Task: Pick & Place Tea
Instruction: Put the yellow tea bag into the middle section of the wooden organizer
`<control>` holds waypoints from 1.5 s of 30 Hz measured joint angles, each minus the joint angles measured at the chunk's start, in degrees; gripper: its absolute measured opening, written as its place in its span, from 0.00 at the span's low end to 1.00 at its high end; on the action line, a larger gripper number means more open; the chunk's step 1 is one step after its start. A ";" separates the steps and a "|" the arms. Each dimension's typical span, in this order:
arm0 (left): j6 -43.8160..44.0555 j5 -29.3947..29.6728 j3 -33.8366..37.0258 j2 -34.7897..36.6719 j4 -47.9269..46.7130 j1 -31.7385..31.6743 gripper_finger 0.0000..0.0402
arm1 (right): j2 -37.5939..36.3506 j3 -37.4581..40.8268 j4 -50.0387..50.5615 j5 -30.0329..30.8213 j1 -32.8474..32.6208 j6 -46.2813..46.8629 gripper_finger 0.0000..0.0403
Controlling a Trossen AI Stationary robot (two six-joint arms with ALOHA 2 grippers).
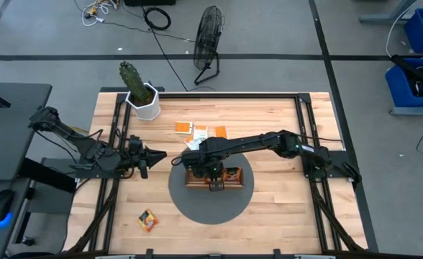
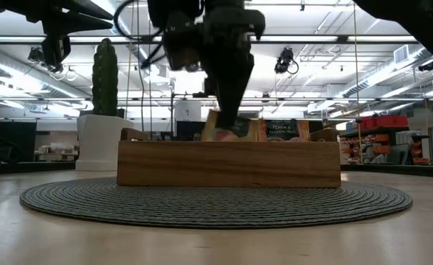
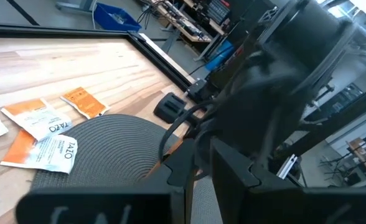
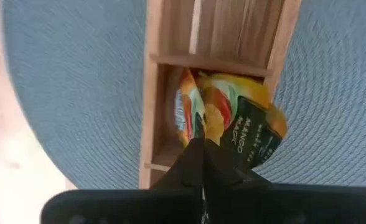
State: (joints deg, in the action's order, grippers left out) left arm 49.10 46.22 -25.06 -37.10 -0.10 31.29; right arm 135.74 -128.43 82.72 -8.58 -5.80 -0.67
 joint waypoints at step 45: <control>4.24 -53.62 -0.02 -10.46 -7.84 0.46 0.14 | -14.64 -0.06 -19.00 11.60 -1.67 14.88 0.44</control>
State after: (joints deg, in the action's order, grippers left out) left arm 53.33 -7.41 -25.08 -47.56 -7.94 31.75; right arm 121.10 -128.49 63.72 3.01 -7.47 14.21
